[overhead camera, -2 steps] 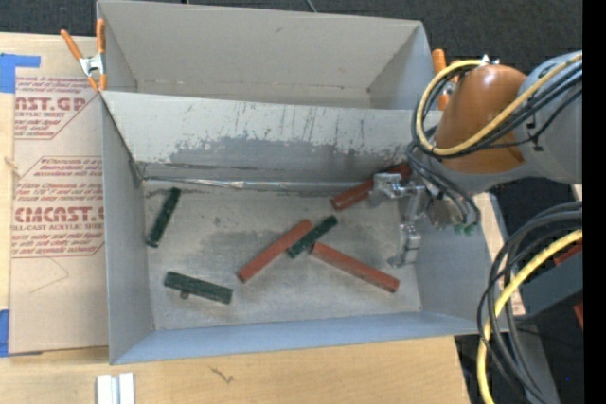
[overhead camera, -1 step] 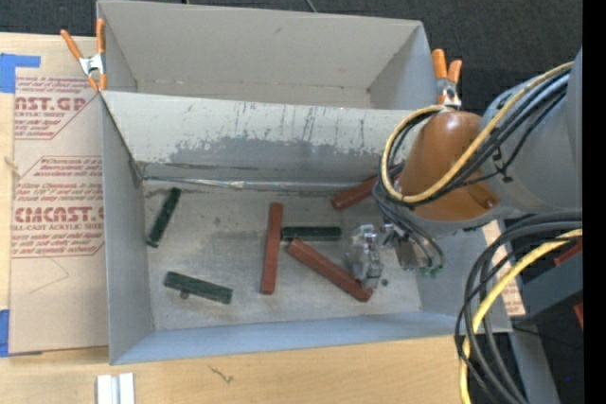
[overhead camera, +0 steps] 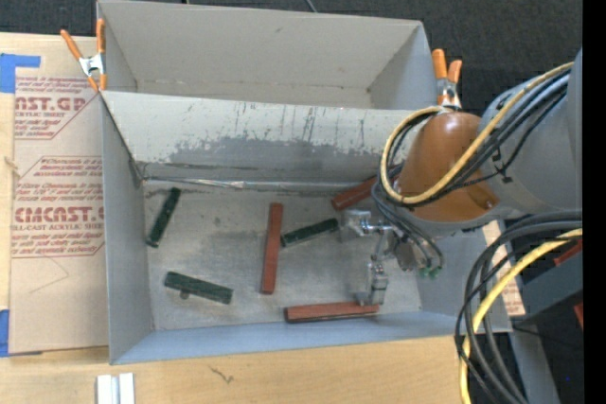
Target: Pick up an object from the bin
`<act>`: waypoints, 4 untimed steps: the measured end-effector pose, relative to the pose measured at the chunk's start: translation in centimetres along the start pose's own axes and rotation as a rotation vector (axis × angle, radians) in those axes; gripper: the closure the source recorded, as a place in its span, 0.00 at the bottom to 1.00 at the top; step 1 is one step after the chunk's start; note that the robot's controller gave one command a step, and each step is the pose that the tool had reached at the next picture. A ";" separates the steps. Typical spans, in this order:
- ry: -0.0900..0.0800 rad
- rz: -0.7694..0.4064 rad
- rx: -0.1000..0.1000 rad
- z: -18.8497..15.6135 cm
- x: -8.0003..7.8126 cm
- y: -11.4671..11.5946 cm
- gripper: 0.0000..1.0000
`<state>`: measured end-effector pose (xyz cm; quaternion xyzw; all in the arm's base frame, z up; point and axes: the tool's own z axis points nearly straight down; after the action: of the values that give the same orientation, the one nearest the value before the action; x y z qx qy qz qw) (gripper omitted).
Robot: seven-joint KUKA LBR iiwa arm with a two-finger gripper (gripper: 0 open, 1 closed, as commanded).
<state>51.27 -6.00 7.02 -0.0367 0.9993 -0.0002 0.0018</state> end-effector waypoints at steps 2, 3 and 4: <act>-0.004 -0.040 0.002 -0.1 1.9 3.6 0.00; 0.006 0.031 -0.001 0.0 0.2 7.0 0.00; 0.000 -0.009 0.000 0.0 0.1 8.8 0.00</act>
Offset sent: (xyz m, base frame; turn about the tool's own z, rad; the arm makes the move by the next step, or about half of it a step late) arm -0.0322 0.0502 -0.0002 -0.0595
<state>50.53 2.72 7.04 -0.0413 0.9991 -0.0002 0.0018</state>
